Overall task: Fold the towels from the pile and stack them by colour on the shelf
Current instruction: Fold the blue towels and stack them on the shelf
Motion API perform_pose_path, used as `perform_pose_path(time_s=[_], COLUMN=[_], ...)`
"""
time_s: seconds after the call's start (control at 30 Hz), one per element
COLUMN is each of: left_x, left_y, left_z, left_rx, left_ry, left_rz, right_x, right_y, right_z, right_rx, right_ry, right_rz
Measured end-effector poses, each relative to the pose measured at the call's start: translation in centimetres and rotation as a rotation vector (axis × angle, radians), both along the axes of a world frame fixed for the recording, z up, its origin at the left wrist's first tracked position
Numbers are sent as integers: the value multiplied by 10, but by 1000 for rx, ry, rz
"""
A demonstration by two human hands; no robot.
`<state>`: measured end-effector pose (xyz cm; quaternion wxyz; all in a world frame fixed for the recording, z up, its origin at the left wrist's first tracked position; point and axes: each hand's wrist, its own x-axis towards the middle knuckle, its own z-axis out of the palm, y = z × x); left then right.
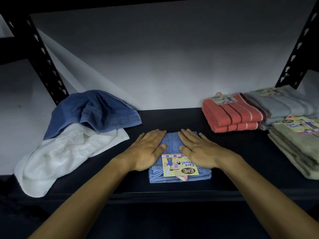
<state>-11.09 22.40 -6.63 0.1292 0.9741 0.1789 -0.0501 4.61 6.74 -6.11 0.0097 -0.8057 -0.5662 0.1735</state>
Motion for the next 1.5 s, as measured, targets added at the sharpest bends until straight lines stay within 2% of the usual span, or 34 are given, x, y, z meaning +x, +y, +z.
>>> perform_pose_path(time_s=[0.23,0.3,0.4,0.47,0.53,0.7,0.87,1.13,1.23,1.33,1.4,1.5], left_x=[2,-1,-9,-15,-21,-35,-50,-52,-49,-49,-44,-37], left_y=[3,6,10,12,11,-8,-40,-98,-81,-39,-11,6], left_z=[2,8,15,14,11,9,16,22,28,32,31,26], left_rx=[10,12,63,131,202,306,315,335,335,271,208,191], left_ry=[16,-24,-69,-71,-94,-132,-152,-149,-224,-375,-252,-34], left_rz=[-18,-50,-125,-143,-134,-7,87,16,16,-59,-146,-269], right_x=[-3,-8,-32,-61,-88,-90,-48,7,-8,-45,-76,-106], right_y=[-2,-9,-24,-34,-42,-47,-65,-77,-76,-69,-59,-44], right_z=[5,13,21,20,11,-3,-1,12,11,5,-1,-16], right_rx=[7,64,301,506,601,542,502,272,420,629,692,675], right_ry=[-6,-69,-245,-267,-243,-319,-374,-392,-467,-419,-368,-332], right_rz=[-7,-28,-67,-61,-23,-28,105,77,32,26,8,-71])
